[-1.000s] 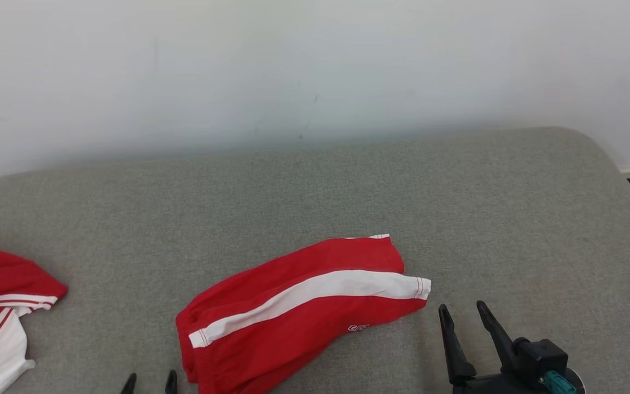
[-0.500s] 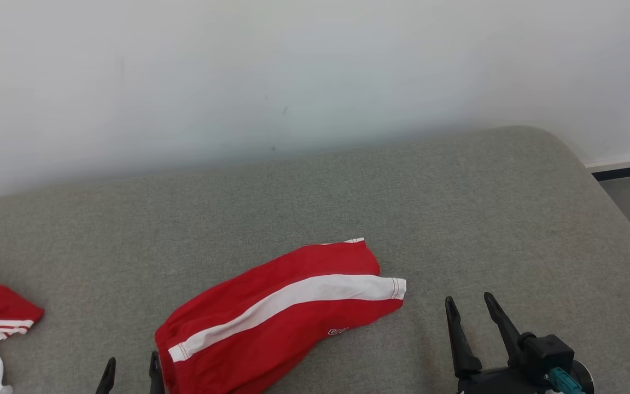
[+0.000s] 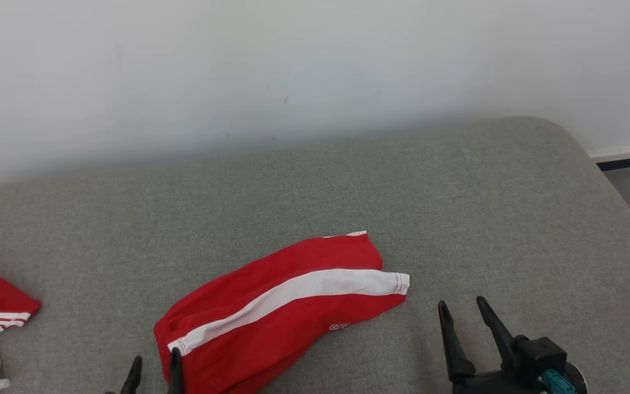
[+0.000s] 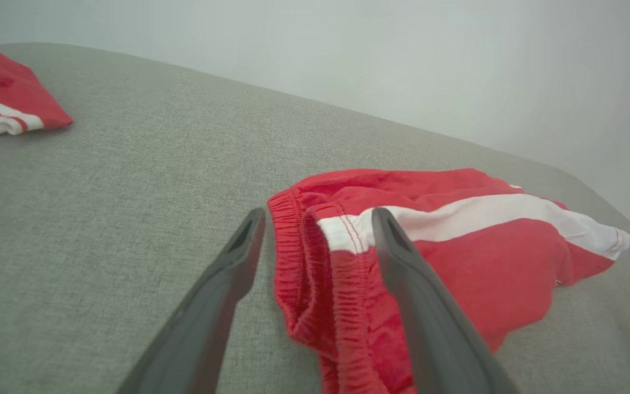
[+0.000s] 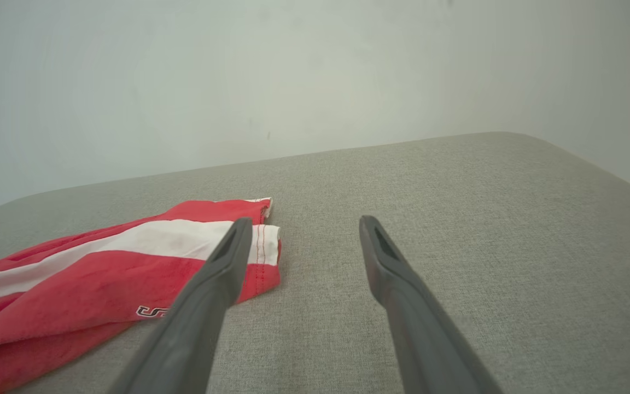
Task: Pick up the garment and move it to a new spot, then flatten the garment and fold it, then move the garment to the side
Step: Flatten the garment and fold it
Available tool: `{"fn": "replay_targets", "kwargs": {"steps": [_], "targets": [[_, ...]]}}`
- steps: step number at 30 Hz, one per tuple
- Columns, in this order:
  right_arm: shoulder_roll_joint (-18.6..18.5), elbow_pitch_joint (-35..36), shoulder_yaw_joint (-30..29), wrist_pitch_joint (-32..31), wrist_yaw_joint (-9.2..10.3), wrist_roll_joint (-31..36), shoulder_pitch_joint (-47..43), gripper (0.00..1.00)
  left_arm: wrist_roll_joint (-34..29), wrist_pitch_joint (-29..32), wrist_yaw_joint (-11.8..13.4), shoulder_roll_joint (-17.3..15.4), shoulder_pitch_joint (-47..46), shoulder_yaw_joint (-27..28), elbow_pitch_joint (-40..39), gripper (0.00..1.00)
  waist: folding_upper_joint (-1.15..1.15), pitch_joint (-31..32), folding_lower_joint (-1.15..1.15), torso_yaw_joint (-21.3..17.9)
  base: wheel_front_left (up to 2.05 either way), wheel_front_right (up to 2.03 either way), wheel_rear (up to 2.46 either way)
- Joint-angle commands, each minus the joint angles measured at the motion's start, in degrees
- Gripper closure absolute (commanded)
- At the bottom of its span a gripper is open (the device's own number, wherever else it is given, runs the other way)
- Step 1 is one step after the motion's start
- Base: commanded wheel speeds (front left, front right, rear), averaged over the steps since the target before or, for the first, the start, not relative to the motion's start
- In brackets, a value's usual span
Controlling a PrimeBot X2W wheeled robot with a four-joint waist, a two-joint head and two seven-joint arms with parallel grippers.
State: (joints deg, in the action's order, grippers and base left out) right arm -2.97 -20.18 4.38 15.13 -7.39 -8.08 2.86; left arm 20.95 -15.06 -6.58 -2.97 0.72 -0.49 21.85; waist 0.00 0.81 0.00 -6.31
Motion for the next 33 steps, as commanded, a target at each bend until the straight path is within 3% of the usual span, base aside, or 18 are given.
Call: {"fn": "replay_targets", "kwargs": {"steps": [1,14,33], "targets": [[0.07,-0.15,0.21,0.02,-0.2,-0.69,0.57,0.0,2.33,-0.18,-0.5,0.09,-1.47,-0.95,1.13,0.0,0.0,-0.99,0.0,0.05,0.0,0.0,0.0],[0.08,-0.44,0.82,0.02,-0.2,-1.05,0.66,0.0,9.72,-0.18,-0.88,0.07,-6.33,-5.3,8.27,0.0,0.0,-2.55,0.0,0.41,0.0,0.0,0.0],[-0.81,-3.75,0.11,0.03,-0.2,-2.6,6.63,0.0,12.57,-0.18,-0.87,0.06,-8.19,-6.99,4.84,0.0,0.0,-6.39,0.0,2.39,0.0,0.0,0.0]]}}
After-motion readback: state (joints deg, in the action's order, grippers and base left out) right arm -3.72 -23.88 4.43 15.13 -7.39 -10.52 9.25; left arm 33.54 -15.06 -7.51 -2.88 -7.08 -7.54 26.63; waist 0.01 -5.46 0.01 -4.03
